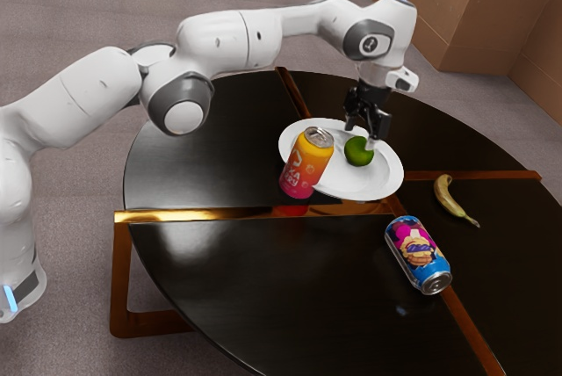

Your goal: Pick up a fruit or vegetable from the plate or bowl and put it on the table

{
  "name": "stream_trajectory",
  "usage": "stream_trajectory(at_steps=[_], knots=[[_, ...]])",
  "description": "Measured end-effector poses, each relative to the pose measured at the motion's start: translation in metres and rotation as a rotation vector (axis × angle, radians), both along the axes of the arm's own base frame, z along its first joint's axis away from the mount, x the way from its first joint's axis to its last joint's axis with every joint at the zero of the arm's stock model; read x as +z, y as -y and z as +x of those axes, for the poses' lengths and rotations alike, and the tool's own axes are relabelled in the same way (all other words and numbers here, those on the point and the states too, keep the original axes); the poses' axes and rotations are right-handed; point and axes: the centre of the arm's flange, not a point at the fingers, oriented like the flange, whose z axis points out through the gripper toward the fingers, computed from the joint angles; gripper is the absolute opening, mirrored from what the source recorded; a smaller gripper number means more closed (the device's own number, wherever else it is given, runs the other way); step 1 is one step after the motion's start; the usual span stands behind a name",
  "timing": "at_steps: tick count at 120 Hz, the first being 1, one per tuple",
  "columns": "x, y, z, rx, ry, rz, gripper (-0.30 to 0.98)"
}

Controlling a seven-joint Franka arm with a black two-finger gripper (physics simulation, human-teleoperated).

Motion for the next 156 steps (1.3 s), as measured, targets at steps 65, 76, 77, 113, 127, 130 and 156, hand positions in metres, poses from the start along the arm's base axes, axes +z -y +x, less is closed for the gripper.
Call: stream_trajectory(at_steps=[65,76,77,113,127,130,156], knots=[[-0.024,-0.005,0.007,-0.01,-0.005,-0.015,0.69],[-0.025,-0.005,0.007,-0.011,-0.002,-0.018,0.69],[-0.025,-0.005,0.007,-0.011,-0.001,-0.019,0.69],[-0.021,-0.008,0.009,-0.011,0.019,-0.023,0.69],[-0.024,-0.006,0.01,-0.016,0.017,-0.029,0.69],[-0.025,-0.005,0.01,-0.017,0.017,-0.031,0.69],[-0.033,-0.003,0.011,-0.02,0.007,-0.035,0.69]])
